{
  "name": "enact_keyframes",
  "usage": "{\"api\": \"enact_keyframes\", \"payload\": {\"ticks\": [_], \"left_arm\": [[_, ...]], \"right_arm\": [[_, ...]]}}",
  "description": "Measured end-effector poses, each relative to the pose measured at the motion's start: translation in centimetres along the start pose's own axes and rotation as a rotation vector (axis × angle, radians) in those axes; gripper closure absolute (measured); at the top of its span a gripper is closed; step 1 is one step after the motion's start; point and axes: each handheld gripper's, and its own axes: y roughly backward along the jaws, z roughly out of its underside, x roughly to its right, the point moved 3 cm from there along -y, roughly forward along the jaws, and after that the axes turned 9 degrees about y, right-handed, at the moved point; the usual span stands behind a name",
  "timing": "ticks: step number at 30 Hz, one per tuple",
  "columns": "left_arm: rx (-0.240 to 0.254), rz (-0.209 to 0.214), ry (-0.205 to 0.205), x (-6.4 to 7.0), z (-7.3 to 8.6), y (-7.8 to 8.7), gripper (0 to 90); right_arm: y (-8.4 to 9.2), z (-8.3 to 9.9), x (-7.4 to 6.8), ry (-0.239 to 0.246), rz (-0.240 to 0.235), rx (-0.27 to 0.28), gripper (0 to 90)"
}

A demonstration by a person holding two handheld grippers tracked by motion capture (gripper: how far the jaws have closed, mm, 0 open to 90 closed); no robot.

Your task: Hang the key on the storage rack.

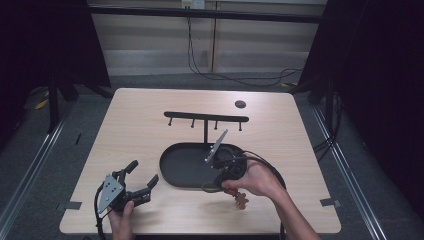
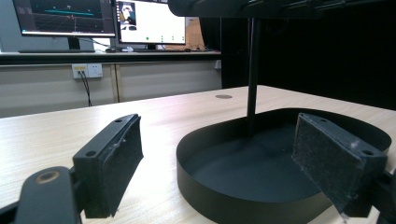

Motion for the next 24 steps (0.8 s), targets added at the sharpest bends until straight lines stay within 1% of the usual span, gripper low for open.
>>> {"api": "enact_keyframes", "payload": {"ticks": [1, 2, 3, 5, 8, 9, 10, 13, 14, 15, 16, 18, 21, 24], "left_arm": [[0.001, 0.0, 0.001, 0.0, 0.0, 0.0, 15.6], [-0.002, 0.0, -0.002, 0.0, 0.0, 0.0, 15.7], [-0.003, 0.0, -0.003, 0.0, 0.0, 0.0, 15.7], [0.0, 0.0, 0.0, 0.0, 0.0, 0.0, 15.7], [0.001, 0.0, 0.001, 0.0, 0.0, 0.0, 15.7], [-0.002, 0.0, -0.002, 0.0, 0.0, 0.0, 15.7], [-0.003, 0.001, -0.003, 0.0, 0.0, 0.0, 15.6], [-0.003, 0.0, -0.003, 0.0, 0.0, 0.0, 15.7], [-0.003, 0.0, -0.003, 0.0, 0.0, 0.0, 15.7], [0.0, 0.0, 0.0, 0.0, 0.0, 0.0, 15.7], [0.0, 0.0, 0.001, 0.0, 0.0, 0.0, 15.7], [-0.003, 0.0, -0.003, 0.0, 0.0, 0.0, 15.6], [0.0, 0.0, 0.001, 0.0, 0.0, 0.0, 15.7], [0.001, 0.0, 0.001, 0.0, 0.0, 0.0, 15.7]], "right_arm": [[0.3, -0.1, 0.0, -0.004, 0.002, -0.005, 85.9], [0.6, -0.1, 0.1, 0.006, 0.007, -0.002, 85.9], [1.1, -0.2, 0.0, -0.005, 0.007, 0.006, 85.9], [1.9, -0.3, 0.2, 0.002, 0.018, 0.014, 85.9], [2.8, -0.4, 0.2, 0.006, 0.033, 0.003, 85.9], [3.0, -0.5, 0.2, -0.004, 0.038, 0.002, 85.9], [3.2, -0.5, 0.3, 0.005, 0.035, 0.0, 85.9], [3.5, -0.6, 0.5, 0.007, 0.042, -0.004, 85.8], [3.7, -0.6, 0.6, 0.024, 0.048, -0.004, 85.9], [3.8, -0.7, 0.5, 0.033, 0.04, -0.003, 85.9], [3.9, -0.7, 0.5, 0.03, 0.035, 0.006, 85.9], [4.2, -0.9, 0.6, 0.035, 0.044, 0.0, 85.9], [4.5, -1.3, 0.7, 0.041, 0.034, -0.013, 85.9], [5.0, -1.9, 0.9, 0.035, 0.048, -0.007, 85.9]]}}
